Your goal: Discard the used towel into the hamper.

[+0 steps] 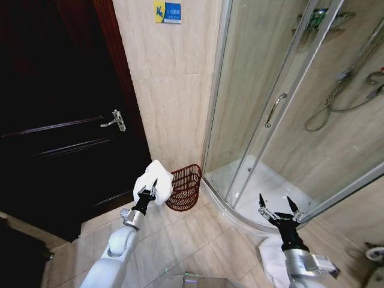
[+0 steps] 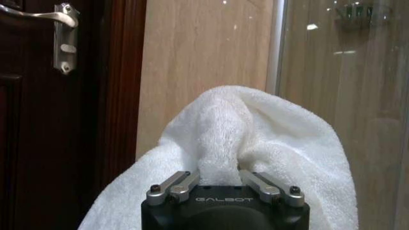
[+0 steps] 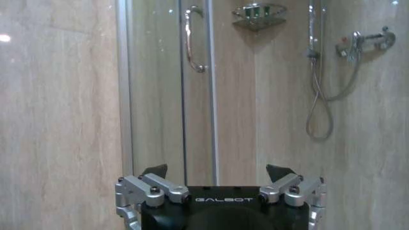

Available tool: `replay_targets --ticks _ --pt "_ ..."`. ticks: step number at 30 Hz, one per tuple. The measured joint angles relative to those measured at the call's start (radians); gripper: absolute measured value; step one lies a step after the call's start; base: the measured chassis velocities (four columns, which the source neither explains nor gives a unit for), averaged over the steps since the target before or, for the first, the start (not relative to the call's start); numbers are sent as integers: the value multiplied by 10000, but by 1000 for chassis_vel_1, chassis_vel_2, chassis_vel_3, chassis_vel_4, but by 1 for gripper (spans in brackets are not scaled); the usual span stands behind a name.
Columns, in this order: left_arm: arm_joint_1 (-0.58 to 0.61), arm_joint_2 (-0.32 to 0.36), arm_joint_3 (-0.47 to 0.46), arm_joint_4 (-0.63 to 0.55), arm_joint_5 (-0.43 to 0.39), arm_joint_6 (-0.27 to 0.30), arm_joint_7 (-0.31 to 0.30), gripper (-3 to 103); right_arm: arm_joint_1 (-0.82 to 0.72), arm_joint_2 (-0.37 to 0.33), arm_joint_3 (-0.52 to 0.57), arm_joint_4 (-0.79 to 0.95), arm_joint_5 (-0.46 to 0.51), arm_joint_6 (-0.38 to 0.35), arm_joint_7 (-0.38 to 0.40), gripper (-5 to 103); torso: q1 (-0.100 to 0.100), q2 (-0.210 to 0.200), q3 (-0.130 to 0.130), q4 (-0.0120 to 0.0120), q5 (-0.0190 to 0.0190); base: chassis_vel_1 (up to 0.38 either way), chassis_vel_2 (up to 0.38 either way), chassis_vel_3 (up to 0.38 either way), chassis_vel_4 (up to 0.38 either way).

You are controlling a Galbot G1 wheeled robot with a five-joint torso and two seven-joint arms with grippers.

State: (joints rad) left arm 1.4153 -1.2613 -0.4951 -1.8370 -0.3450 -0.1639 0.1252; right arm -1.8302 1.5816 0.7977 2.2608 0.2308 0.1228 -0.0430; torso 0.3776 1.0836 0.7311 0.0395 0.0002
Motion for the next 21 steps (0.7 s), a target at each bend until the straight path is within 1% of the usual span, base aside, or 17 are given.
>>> replay_targets --ticks 1,2,3,4,6,7,9,12,14,15,17,21 --pt "-7 23 0 -2 0 0 2 11 -17 -192 -25 -10 262 3 47 100 -20 -50 -29 1 -2 0 0 0 0" --pt "4 102 -8 -29 3 1 6 11 -177 -702 -34 7 799 11 72 100 -68 -162 -92 4 -2 0 0 0 0" --pt "4 102 -8 -29 3 1 6 11 -177 -702 -34 7 799 11 72 100 -68 -162 -92 4 -2 0 0 0 0" --pt "38 152 -19 -80 4 5 5 11 -335 -1046 -34 17 1056 131 21 100 -102 -234 -132 3 -1 0 0 0 0" --pt "123 213 -26 -215 -5 50 0 11 -627 -1522 -77 -39 1206 482 -198 100 -155 -351 -199 -1 -2 0 0 0 0" --pt "123 213 -26 -215 -5 50 0 11 -627 -1522 -77 -39 1206 482 -198 100 -155 -351 -199 -1 -2 0 0 0 0" --pt "212 235 -21 -338 -5 73 -3 11 -874 -1797 -247 -43 1153 700 -347 100 -218 -487 -271 0 -1 0 0 0 0" --pt "240 198 -7 -388 16 75 -13 11 -866 -1673 -573 181 939 641 -194 100 -277 -615 -341 2 -3 0 0 0 0" --pt "245 153 9 -421 57 78 -23 11 -616 -1343 -829 251 369 549 -97 100 -339 -753 -416 1 -3 0 0 0 0" --pt "245 153 9 -421 57 78 -23 11 -616 -1343 -829 251 369 549 -97 100 -339 -753 -416 1 -3 0 0 0 0" --pt "211 156 8 -448 58 83 -26 11 -427 -1013 -1023 380 -38 337 -59 100 -398 -887 -492 0 -2 0 0 0 0" --pt "137 234 -17 -448 -2 85 -27 11 -447 -862 -1213 537 -183 110 -65 100 -457 -1030 -575 0 -4 0 0 0 0"
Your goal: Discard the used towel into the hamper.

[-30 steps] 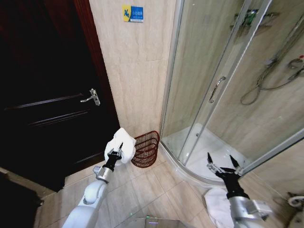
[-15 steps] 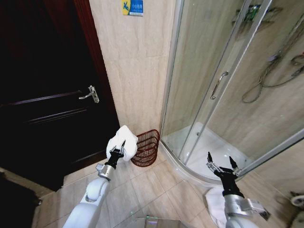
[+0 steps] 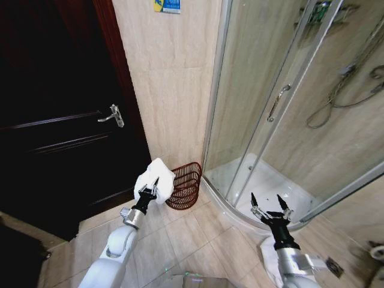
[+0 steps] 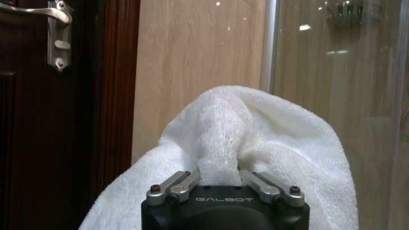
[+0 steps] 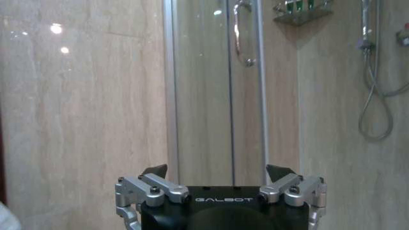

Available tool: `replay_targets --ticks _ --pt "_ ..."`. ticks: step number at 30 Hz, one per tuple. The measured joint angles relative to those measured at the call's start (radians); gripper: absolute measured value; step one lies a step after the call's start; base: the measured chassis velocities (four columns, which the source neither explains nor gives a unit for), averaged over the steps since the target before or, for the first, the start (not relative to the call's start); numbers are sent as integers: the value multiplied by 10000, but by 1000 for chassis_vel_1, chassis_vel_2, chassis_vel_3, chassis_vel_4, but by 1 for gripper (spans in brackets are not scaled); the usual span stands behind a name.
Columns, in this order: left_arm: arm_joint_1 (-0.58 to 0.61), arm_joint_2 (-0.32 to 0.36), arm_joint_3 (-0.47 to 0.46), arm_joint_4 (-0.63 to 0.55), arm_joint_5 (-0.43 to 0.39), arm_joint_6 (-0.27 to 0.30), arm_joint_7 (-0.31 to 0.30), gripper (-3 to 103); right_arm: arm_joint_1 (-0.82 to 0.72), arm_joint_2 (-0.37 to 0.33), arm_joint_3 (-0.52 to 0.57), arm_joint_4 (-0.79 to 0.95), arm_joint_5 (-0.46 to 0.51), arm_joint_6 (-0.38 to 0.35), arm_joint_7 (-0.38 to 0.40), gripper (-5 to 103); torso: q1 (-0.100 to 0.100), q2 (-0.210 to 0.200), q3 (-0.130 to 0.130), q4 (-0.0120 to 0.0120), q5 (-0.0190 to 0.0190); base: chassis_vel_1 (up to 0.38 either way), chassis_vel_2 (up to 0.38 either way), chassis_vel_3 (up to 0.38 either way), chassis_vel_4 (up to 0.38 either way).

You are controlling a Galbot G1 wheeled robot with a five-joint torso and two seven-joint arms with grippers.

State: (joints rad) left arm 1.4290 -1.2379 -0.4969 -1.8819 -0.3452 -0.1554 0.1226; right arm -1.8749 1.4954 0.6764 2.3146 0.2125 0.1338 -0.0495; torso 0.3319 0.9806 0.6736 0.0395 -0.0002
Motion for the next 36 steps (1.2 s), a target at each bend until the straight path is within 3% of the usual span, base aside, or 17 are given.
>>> replay_targets --ticks 13,36 --pt "57 182 11 213 -249 -224 87 11 6 364 10 -496 -268 313 -56 100 -287 -642 -355 2 1 0 0 0 0" --pt "104 206 -47 291 -236 -408 194 11 -158 308 244 -646 -84 610 -151 100 -739 -1675 -937 0 1 0 0 0 0"
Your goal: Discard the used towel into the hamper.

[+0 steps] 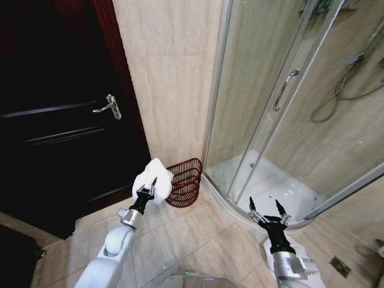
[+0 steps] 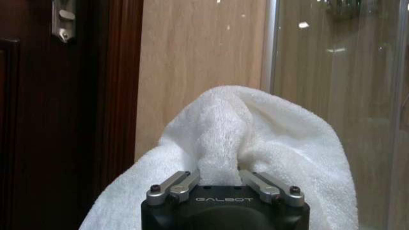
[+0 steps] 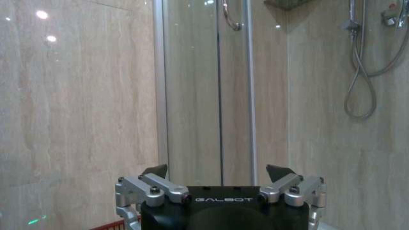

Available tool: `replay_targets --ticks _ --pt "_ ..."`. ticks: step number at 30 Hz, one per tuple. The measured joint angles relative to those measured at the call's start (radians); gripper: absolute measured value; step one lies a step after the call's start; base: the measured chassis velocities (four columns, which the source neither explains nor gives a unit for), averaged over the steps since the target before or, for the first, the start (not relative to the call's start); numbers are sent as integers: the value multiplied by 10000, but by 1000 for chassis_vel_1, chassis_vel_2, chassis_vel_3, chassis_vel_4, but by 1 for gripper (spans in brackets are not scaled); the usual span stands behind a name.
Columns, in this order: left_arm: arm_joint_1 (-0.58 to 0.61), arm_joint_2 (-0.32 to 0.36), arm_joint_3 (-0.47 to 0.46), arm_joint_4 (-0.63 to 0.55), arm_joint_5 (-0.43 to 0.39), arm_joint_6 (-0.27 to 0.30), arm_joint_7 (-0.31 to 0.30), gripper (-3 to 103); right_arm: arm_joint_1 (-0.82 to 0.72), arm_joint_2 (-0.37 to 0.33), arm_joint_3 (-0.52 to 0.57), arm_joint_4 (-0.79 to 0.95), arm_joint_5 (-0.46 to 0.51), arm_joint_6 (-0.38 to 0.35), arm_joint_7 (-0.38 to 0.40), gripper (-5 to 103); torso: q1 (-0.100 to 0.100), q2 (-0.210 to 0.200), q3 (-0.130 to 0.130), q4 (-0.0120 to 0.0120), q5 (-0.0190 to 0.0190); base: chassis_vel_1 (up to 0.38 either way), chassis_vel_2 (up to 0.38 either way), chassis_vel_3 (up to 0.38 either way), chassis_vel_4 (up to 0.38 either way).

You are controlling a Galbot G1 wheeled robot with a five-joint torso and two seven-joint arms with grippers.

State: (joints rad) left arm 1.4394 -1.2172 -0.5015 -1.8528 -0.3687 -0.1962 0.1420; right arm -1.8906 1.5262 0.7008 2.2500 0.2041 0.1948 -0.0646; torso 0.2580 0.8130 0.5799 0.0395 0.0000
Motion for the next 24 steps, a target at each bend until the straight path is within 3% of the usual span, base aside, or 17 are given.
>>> replay_targets --ticks 24 --pt "85 -34 53 192 87 -349 187 11 7 60 200 -199 2 -39 -58 100 -455 -1069 -615 0 0 0 0 0 0"
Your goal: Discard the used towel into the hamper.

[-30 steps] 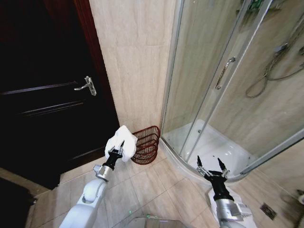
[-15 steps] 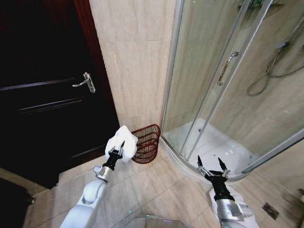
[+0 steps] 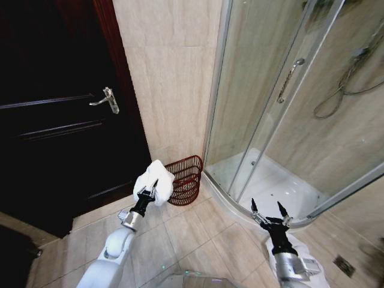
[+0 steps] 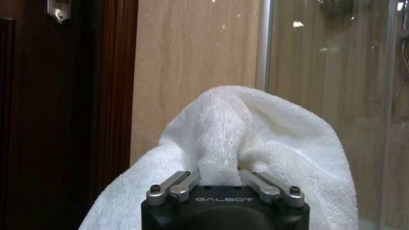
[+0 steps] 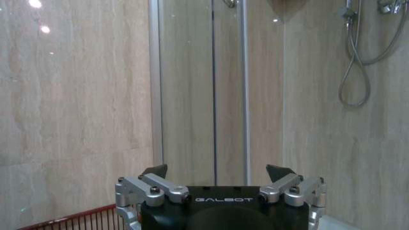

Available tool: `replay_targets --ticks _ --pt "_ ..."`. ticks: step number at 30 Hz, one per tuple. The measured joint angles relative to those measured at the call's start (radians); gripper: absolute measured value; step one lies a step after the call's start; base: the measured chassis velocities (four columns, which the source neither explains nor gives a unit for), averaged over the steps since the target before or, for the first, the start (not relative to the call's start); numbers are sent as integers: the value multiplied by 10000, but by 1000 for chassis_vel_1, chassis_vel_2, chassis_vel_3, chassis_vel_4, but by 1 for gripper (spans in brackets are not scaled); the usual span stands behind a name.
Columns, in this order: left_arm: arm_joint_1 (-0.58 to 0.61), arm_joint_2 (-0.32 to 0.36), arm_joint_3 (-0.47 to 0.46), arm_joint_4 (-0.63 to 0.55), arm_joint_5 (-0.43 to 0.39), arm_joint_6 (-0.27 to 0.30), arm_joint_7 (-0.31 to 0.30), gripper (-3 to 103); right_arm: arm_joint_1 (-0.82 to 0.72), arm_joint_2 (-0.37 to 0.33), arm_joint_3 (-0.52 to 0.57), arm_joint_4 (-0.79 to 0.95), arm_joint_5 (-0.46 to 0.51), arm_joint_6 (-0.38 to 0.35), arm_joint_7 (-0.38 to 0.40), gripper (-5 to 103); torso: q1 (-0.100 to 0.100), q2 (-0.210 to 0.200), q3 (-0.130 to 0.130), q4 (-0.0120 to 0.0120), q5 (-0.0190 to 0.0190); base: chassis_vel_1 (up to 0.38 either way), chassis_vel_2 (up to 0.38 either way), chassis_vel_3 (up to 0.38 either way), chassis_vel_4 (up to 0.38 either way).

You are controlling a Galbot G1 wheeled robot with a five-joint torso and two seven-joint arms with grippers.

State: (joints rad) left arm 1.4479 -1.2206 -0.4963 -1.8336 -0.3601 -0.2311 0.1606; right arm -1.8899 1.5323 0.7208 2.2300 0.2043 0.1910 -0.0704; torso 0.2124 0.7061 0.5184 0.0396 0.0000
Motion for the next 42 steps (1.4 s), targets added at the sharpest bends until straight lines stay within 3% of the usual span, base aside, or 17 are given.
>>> replay_targets --ticks 19,30,42 --pt "48 -155 -12 35 234 -79 126 11 83 -51 181 -84 200 20 -29 100 -327 -795 -467 0 0 0 0 0 0" --pt "-29 -182 47 295 214 -337 535 11 12 -60 246 -260 318 256 8 100 -568 -1377 -807 -1 1 0 0 0 0" --pt "-28 -210 45 415 199 -742 563 11 -46 -45 266 -394 331 554 37 100 -726 -1783 -1056 0 0 0 0 0 0"
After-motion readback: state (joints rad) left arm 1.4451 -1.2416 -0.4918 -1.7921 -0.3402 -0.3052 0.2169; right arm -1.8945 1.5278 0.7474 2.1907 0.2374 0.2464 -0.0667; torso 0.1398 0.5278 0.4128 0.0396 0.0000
